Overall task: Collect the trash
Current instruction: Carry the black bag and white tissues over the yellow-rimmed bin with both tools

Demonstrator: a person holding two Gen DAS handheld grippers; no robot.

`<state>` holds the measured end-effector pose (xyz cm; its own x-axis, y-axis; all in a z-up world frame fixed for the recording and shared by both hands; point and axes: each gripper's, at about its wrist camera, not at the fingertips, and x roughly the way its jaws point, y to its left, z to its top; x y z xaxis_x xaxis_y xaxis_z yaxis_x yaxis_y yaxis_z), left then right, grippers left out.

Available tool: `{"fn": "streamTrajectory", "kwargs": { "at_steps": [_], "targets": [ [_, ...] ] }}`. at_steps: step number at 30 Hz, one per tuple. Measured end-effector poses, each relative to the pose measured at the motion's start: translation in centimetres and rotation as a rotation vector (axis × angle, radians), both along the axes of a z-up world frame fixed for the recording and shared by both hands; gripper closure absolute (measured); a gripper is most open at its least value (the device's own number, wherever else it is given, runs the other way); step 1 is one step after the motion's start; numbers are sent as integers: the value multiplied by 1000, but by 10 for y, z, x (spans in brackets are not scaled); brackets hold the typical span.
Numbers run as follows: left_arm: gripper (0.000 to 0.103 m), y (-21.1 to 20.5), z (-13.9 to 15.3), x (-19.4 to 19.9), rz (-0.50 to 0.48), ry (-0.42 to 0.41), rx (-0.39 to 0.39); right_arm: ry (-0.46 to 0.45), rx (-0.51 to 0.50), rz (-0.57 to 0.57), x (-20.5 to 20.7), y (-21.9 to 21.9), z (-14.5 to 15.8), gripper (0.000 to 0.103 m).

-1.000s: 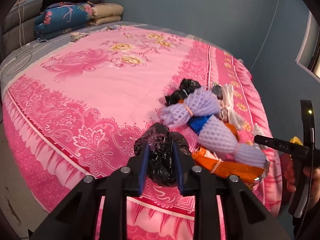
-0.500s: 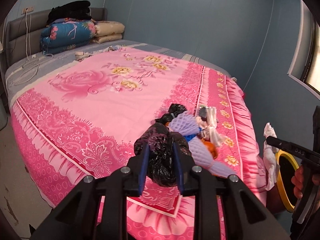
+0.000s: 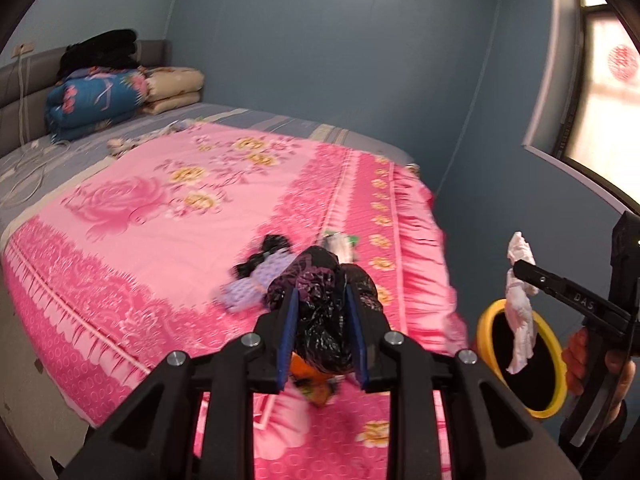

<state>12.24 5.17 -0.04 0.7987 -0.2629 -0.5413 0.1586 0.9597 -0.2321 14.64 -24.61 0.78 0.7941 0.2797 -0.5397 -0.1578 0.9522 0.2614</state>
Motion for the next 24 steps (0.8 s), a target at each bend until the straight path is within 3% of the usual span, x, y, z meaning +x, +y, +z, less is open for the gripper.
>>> {"fn": "streamTrajectory", "kwargs": {
  "at_steps": [8,24],
  "targets": [
    [80,-59,22,3,-107,-29,21,-50,53,-60,-22,-46,12,76],
    [80,-167,23,13,-343,-20,50,-112,60,-240,-54,-119,22,76]
  ]
}}
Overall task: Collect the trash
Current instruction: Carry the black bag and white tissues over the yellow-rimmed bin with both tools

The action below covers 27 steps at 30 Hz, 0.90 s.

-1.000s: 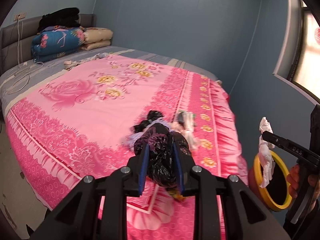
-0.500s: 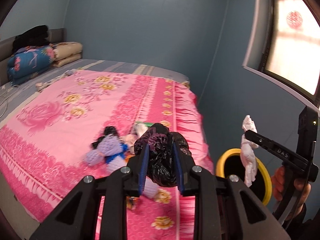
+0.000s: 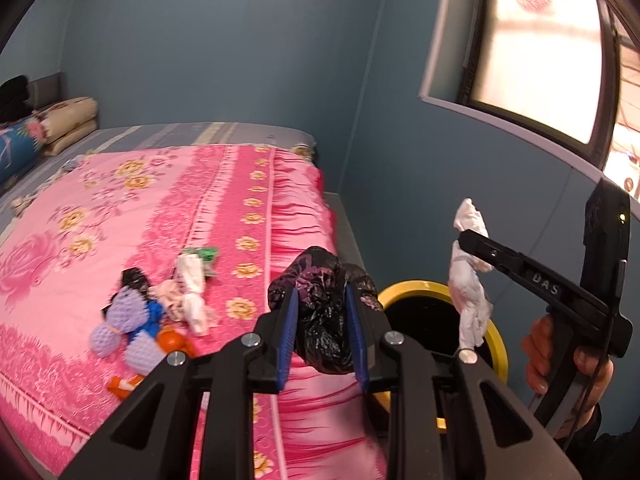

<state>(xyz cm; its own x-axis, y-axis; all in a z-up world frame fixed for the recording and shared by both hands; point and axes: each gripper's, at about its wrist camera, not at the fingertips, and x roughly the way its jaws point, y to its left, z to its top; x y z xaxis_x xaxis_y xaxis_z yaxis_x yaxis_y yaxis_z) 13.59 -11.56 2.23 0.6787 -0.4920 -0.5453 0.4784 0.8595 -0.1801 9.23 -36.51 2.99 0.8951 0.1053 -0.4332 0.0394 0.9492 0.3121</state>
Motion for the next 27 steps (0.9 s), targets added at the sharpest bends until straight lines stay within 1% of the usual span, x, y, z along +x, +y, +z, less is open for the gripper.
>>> {"fn": "streamTrajectory", "kwargs": {
  "at_steps": [7,13,17,21,27],
  "targets": [
    [80,-39,-2,6,-68,5,-28,8,9,-66,-6,-30,-8,76],
    [80,-70,-12,5,-118,13,-8,14,22,-107,-9,-54,-15,76],
    [80,-91,-20,4,-149,24,18,28,34,-132,-7,-63,-20,76],
    [80,-106,-28,1,-180,45,29,41,46,-158,-5,-73,-27,76],
    [80,-123,-38,1,-195,65,60,69,62,-184,-3,-86,-39,76]
  ]
}}
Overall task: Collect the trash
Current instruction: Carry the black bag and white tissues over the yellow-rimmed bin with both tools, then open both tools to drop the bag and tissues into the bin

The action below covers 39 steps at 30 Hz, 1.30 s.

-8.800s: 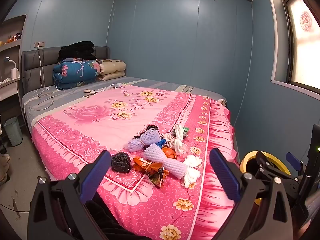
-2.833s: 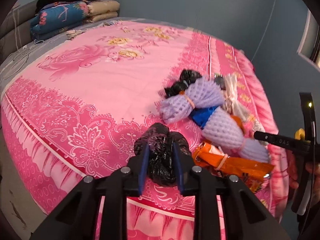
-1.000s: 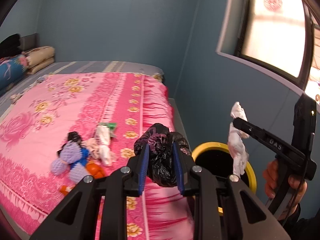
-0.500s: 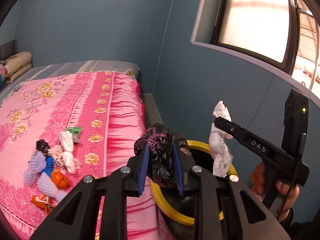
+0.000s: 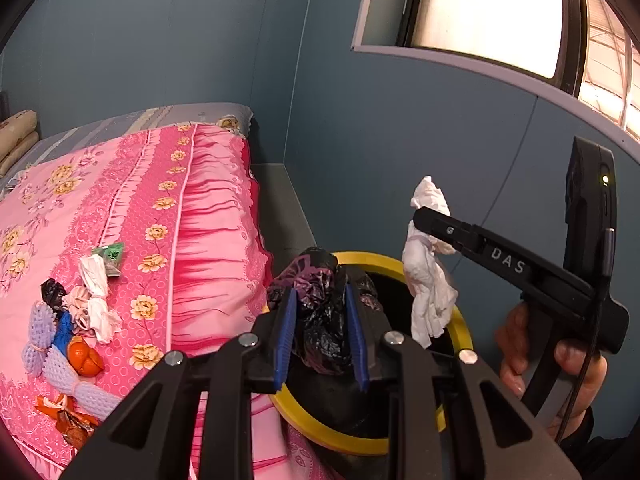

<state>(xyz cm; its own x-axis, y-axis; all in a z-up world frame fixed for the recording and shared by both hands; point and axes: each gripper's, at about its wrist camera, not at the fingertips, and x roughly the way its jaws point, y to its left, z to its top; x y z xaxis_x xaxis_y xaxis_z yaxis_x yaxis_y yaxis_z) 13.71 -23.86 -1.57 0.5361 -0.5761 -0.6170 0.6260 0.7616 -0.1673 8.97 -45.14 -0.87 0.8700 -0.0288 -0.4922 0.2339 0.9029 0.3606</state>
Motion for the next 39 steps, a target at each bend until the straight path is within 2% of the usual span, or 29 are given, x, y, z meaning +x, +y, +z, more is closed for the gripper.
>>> {"fn": "streamTrajectory", "kwargs": {
  "at_steps": [8,11,12,14,16,18,21,30,39],
  "targets": [
    [79,-11,-14,6,-40,64,-15,30,23,-38,3,-14,-13,72],
    [63,-10,-18,8,-33,74,-24,34,43,-55,1,-19,-16,69],
    [54,-9,-18,8,-24,72,-30,35,48,-62,1,-21,-17,68],
    [49,-7,-17,8,-9,69,-38,36,55,-71,-1,-22,-18,64],
    [38,0,-17,9,17,70,-47,37,57,-81,-1,-23,-19,61],
    [33,10,-17,12,45,66,-59,38,55,-86,-1,-24,-18,59],
    [30,25,-17,15,85,57,-49,32,45,-92,-1,-23,-15,52],
    [28,76,-8,17,203,7,-36,-25,22,-16,0,-2,3,50],
    [23,131,-1,17,316,-9,-48,-59,-22,123,15,47,22,47]
  ]
}}
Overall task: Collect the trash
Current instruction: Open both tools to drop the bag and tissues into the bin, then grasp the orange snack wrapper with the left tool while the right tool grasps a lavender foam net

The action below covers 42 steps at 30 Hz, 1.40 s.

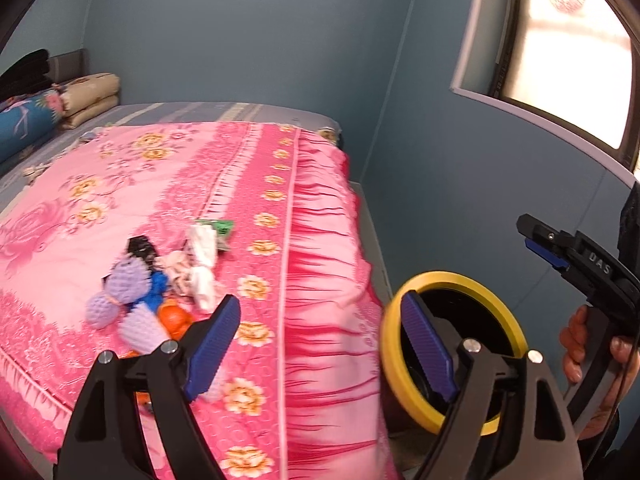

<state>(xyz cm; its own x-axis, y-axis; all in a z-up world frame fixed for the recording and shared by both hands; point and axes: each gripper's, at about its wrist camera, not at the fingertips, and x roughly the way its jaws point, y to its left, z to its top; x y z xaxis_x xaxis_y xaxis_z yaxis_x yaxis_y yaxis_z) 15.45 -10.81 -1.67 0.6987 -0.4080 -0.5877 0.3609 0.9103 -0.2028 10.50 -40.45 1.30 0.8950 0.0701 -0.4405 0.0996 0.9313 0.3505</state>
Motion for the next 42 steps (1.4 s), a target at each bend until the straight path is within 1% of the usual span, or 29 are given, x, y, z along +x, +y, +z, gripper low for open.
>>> {"fn": "streamTrajectory", "kwargs": {
  "at_steps": [8,12,19,26,34,42],
  "targets": [
    [22,45,-2,-3,99,2,4,-11,-52,149,16,56,7,44],
    [22,64,-4,-1,136,15,-8,-4,-67,197,21,78,7,44],
    [22,92,-10,-2,200,22,-5,21,-75,271,33,108,2,44],
    [22,116,-25,-2,263,35,21,53,-90,327,47,133,-12,44],
    [22,141,-51,5,323,93,20,76,-120,406,60,164,-36,44],
    [22,160,-81,13,367,169,6,146,-154,486,77,192,-69,44]
  ]
}}
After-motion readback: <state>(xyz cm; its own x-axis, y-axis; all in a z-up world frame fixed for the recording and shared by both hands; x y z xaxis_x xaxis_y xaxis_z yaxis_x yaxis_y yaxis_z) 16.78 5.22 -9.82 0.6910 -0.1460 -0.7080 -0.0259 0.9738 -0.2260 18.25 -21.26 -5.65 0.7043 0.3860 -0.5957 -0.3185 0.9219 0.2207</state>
